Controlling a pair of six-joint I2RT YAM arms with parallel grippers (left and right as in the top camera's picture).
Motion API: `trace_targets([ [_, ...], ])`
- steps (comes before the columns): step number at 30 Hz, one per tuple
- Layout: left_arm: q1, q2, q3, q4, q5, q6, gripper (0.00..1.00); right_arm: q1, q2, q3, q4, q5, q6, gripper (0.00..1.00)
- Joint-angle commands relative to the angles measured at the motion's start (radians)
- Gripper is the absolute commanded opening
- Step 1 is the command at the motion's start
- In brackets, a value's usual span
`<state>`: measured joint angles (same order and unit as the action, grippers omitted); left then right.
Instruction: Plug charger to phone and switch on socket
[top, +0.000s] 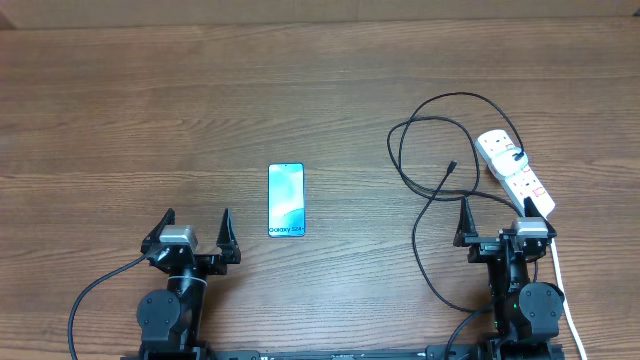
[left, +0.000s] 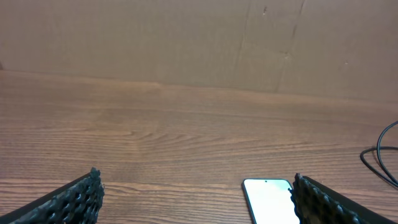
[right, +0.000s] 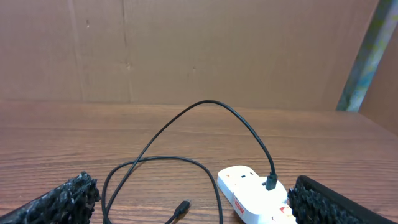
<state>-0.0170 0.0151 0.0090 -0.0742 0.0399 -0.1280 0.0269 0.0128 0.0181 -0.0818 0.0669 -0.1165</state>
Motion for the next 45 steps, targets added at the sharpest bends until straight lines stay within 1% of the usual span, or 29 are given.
trace_targets([
  [1, 0.008, -0.004, -0.004, -0.002, -0.006, -0.003, 1.0, 0.005, -0.009, -0.01, 0.005, 0.001, -0.005, 1.0],
  [19, 0.008, -0.004, -0.004, 0.001, -0.03, -0.005, 0.99, 0.005, -0.009, -0.01, 0.005, 0.001, -0.005, 1.0],
  [24, 0.008, -0.004, -0.003, 0.012, 0.053, -0.009, 0.99, 0.005, -0.009, -0.01, 0.005, 0.001, -0.005, 1.0],
  [25, 0.008, -0.004, 0.001, 0.017, 0.082, -0.022, 1.0, 0.005, -0.009, -0.01, 0.005, 0.001, -0.005, 1.0],
  [29, 0.008, -0.003, 0.052, 0.004, 0.134, -0.145, 1.0, 0.005, -0.009, -0.01, 0.005, 0.001, -0.005, 1.0],
  [32, 0.008, 0.017, 0.137, -0.053, 0.137, -0.178, 1.0, 0.005, -0.009, -0.01, 0.005, 0.001, -0.005, 1.0],
  [34, 0.008, 0.059, 0.206, -0.081, 0.139, -0.192, 1.0, 0.005, -0.009, -0.01, 0.005, 0.001, -0.005, 1.0],
  [38, 0.001, 0.21, 0.375, -0.126, 0.222, -0.195, 1.0, 0.005, -0.009, -0.01, 0.005, 0.0, -0.005, 1.0],
  [40, -0.006, 0.337, 0.494, -0.165, 0.252, -0.195, 1.0, 0.005, -0.009, -0.01, 0.005, 0.001, -0.005, 1.0],
  [43, -0.024, 0.497, 0.62, -0.177, 0.29, -0.194, 1.0, 0.005, -0.009, -0.01, 0.005, 0.001, -0.005, 1.0],
  [45, -0.048, 0.635, 0.722, -0.18, 0.313, -0.195, 1.0, 0.005, -0.009, -0.01, 0.005, 0.001, -0.005, 1.0],
])
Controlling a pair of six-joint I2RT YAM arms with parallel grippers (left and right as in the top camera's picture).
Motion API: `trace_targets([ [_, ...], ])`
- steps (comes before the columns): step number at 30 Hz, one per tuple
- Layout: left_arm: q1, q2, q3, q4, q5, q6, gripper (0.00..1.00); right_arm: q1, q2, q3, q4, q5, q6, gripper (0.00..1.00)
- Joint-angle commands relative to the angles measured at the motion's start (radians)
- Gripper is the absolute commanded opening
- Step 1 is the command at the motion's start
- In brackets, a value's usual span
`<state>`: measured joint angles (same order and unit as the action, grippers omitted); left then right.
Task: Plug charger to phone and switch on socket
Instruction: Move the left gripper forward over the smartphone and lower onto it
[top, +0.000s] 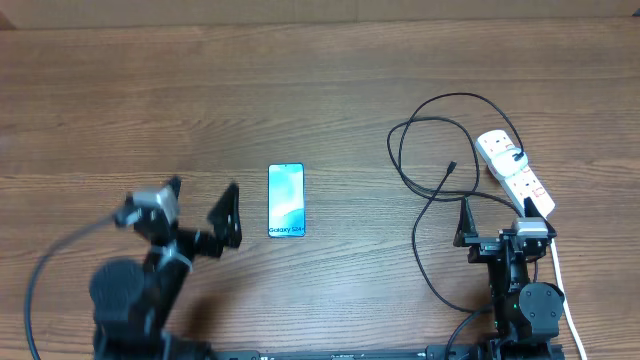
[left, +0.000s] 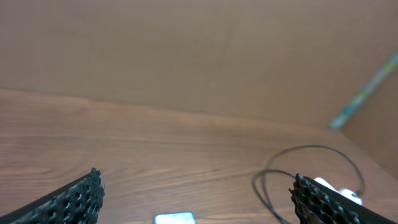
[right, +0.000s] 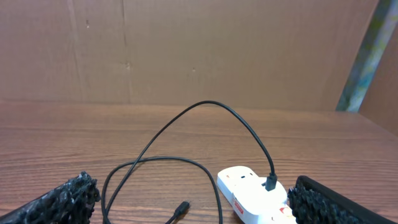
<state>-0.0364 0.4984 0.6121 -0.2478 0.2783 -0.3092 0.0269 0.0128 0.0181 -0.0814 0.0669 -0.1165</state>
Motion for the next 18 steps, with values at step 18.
trace_targets([
  [18, -0.317, 0.988, 0.796, -0.463, -0.2, 0.047, 1.0, 0.005, -0.009, -0.01, 0.004, 0.001, -0.005, 1.0],
])
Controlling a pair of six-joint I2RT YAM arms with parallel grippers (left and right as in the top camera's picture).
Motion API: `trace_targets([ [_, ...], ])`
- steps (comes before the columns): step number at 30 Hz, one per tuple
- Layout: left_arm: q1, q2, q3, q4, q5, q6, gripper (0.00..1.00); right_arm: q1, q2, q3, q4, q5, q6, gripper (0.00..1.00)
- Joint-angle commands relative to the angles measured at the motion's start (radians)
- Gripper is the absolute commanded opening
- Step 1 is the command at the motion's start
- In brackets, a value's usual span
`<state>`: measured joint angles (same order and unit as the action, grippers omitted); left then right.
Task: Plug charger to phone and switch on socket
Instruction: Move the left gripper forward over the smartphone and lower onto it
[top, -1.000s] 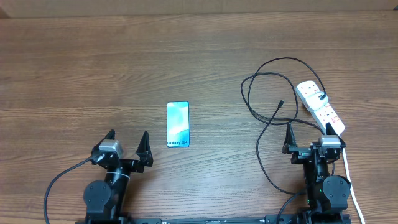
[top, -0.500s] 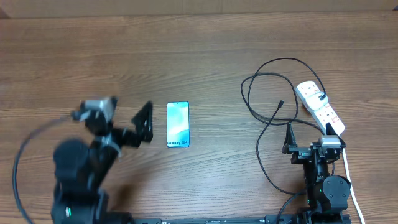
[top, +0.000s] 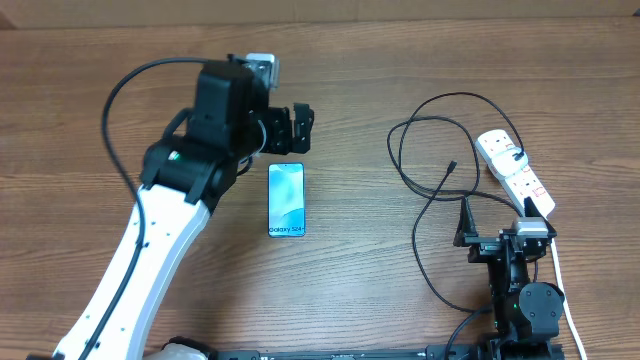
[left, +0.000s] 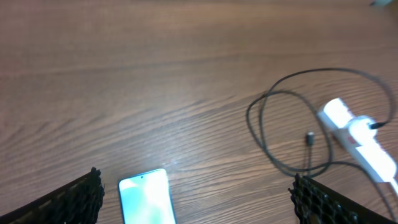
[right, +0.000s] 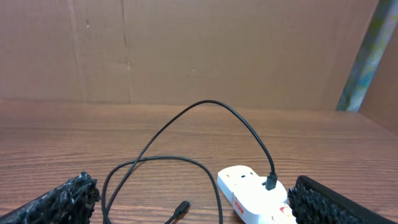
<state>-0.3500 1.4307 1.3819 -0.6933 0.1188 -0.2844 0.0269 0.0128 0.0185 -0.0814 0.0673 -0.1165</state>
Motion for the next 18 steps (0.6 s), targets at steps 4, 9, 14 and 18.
trace_targets([
  [4, -0.003, 0.127, 0.026, -0.055, -0.041, 0.023, 1.0, 0.005, -0.009, -0.011, 0.004, 0.0, -0.005, 1.0],
  [9, -0.003, 0.211, 0.025, -0.09, -0.041, 0.006, 1.0, 0.005, -0.009, -0.011, 0.004, 0.0, -0.005, 1.0],
  [14, -0.003, 0.323, 0.025, -0.18, -0.041, -0.093, 1.0, 0.005, -0.009, -0.011, 0.004, 0.0, -0.005, 1.0],
  [18, -0.006, 0.402, 0.025, -0.217, -0.039, -0.138, 1.0, 0.005, -0.009, -0.011, 0.004, 0.0, -0.005, 1.0],
])
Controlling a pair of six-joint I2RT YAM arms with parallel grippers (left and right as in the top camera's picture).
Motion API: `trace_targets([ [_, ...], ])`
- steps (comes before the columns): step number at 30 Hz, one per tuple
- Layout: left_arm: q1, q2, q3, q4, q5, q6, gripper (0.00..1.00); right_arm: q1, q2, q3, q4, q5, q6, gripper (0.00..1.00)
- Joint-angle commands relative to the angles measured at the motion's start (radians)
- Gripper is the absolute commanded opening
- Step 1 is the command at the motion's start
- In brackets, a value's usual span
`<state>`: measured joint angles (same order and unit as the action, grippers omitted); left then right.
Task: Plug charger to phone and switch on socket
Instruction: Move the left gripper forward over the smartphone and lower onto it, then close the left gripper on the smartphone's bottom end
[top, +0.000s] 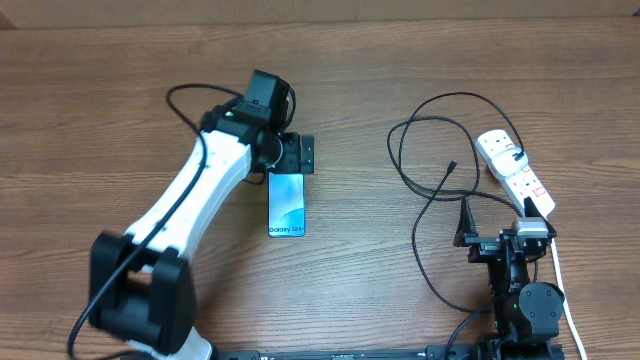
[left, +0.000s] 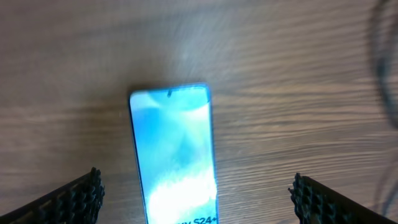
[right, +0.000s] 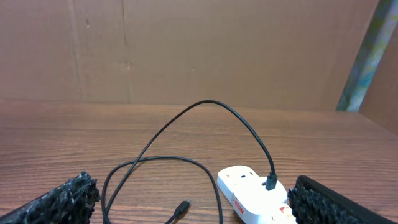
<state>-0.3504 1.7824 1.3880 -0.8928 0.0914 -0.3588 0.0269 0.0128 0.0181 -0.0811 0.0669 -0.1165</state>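
Observation:
The phone (top: 286, 205) lies face up, screen lit, at mid table. My left gripper (top: 287, 158) hangs open above the phone's far end. In the left wrist view the phone (left: 174, 146) fills the middle, and a finger (left: 69, 200) stands off each of its long sides, neither touching it. A white power strip (top: 515, 170) lies at the right with a black charger cable (top: 420, 140) plugged into it. The cable's free end (top: 452, 167) rests on the wood. My right gripper (top: 495, 222) sits open at the near edge, facing the strip (right: 255, 194) and the loose plug tip (right: 181, 206).
The cable loops widely over the wood between the phone and the strip, and one strand runs toward the near edge (top: 430, 270) beside my right arm. A brown cardboard wall (right: 199, 50) stands behind the table. The strip's white lead (top: 560, 280) trails off by the right arm's base.
My left gripper was beyond the phone's far end, looking out over phone and cable. It now points down at the phone from closer, still open. The right arm has not moved.
Both grippers first rested open at the near edge, with the phone ahead of the left one. Then the left arm was lifted and turned right. After that it was stretched out past the phone, and now it hangs over the phone. The right arm stayed put.

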Motion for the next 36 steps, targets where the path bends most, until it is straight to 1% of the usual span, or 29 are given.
trace_targets([
  [1, -0.007, 0.065, 0.019, -0.029, -0.012, -0.071, 1.0, 0.005, -0.009, -0.01, 0.004, 0.001, -0.005, 1.0],
  [6, -0.013, 0.121, 0.019, -0.089, -0.013, -0.116, 1.0, 0.005, -0.009, -0.01, 0.004, 0.001, -0.005, 1.0],
  [8, -0.016, 0.137, 0.019, -0.107, -0.013, -0.117, 1.0, 0.005, -0.009, -0.01, 0.004, 0.001, -0.005, 1.0],
  [18, -0.019, 0.188, 0.01, -0.105, -0.021, -0.11, 1.0, 0.005, -0.009, -0.01, 0.004, 0.001, -0.005, 1.0],
  [23, -0.024, 0.229, 0.007, -0.088, -0.021, -0.067, 1.0, 0.005, -0.009, -0.01, 0.004, 0.001, -0.005, 1.0],
  [28, -0.025, 0.262, 0.005, -0.085, -0.023, -0.066, 1.0, 0.005, -0.009, -0.01, 0.004, 0.001, -0.005, 1.0],
  [32, -0.025, 0.267, 0.005, -0.075, -0.024, -0.003, 1.0, 0.005, -0.009, -0.01, 0.004, 0.001, -0.005, 1.0],
  [36, -0.025, 0.267, 0.005, -0.073, -0.023, 0.015, 1.0, 0.005, -0.009, -0.01, 0.004, 0.001, -0.005, 1.0],
])
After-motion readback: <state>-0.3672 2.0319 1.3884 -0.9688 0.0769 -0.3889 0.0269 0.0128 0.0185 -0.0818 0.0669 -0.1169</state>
